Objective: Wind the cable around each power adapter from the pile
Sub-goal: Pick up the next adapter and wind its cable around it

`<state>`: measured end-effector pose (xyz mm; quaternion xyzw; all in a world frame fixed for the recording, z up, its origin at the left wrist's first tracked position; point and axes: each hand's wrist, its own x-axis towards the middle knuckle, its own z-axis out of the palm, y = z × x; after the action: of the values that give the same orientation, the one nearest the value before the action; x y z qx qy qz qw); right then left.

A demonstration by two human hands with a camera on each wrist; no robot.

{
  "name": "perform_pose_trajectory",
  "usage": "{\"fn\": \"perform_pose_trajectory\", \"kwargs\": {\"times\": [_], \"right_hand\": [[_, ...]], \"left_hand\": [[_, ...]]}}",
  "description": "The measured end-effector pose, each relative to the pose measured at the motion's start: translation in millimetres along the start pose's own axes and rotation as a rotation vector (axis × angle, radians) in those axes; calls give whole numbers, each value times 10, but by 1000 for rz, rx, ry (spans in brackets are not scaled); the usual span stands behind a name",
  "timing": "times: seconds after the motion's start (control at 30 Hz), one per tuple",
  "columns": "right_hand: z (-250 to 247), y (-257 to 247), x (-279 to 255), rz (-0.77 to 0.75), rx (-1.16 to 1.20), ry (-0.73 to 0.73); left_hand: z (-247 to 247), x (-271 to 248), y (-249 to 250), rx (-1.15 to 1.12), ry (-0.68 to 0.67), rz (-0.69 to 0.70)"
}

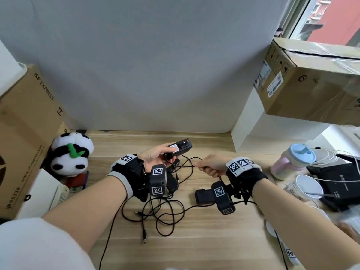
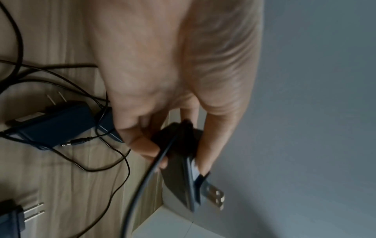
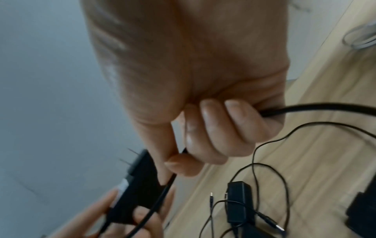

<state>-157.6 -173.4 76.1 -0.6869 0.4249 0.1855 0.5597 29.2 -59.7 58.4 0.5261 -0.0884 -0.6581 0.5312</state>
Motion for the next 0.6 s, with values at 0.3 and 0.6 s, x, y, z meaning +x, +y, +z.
{"fn": "perform_pose_trajectory", "kwargs": {"times": [0.3, 0.6], "right_hand": [[80, -114, 253, -20, 45, 25], [46, -327, 225, -245, 333, 30]], "left_hand": [[42, -154, 67, 128, -194, -19], [76, -140, 122, 530, 48, 59]]}}
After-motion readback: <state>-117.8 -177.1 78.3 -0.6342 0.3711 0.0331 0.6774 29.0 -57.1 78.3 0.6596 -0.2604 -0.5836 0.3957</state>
